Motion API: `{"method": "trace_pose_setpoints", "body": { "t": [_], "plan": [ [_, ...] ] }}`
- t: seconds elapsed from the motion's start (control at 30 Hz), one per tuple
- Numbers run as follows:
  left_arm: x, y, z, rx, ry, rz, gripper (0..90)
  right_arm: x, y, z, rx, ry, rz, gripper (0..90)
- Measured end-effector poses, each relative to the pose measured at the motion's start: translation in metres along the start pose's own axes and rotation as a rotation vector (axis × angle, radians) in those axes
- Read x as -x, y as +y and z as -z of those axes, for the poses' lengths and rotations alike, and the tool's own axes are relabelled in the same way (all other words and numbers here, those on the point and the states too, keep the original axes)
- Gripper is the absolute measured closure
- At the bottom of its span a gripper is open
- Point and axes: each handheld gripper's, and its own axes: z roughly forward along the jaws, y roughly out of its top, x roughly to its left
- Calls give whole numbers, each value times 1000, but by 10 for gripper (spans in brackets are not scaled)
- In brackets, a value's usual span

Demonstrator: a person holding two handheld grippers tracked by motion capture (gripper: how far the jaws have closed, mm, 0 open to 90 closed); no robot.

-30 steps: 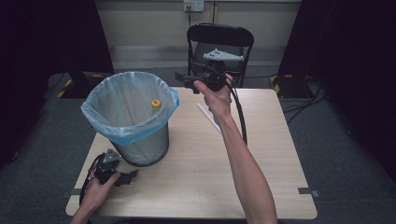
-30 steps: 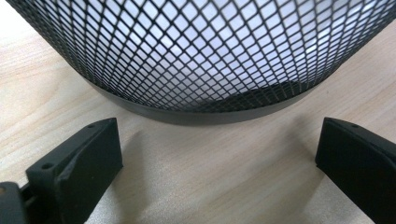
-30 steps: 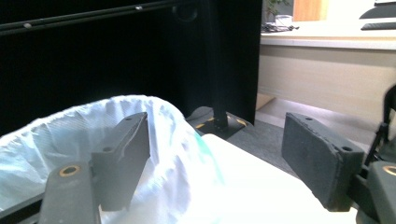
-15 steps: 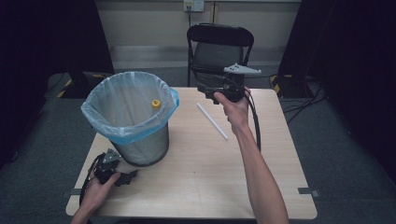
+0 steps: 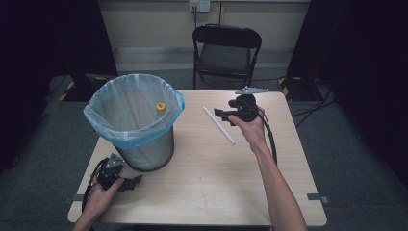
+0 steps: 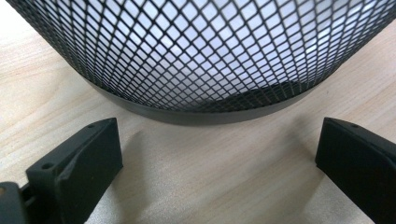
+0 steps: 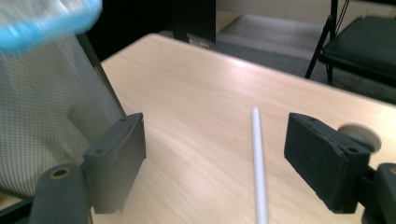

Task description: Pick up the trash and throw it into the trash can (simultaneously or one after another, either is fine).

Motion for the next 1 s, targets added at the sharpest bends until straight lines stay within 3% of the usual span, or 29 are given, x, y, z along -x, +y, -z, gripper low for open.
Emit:
{"method": "trace_pose_setpoints", "body": {
  "t": [0.23, 0.57, 0.8, 1.0],
  "plan": [
    [0, 0, 0, 0, 0, 0, 0, 11, -34, -17, -83, -20, -22, 261],
    [0, 0, 0, 0, 0, 0, 0, 20, -68, -30, -149, -38, -38, 284],
    [0, 0, 0, 1, 0, 1, 0, 21, -88, -41, -209, -34, -28, 251],
    [0, 0, 0, 1, 0, 1, 0, 22, -94, -46, -225, -39, -47, 317]
  ]
}}
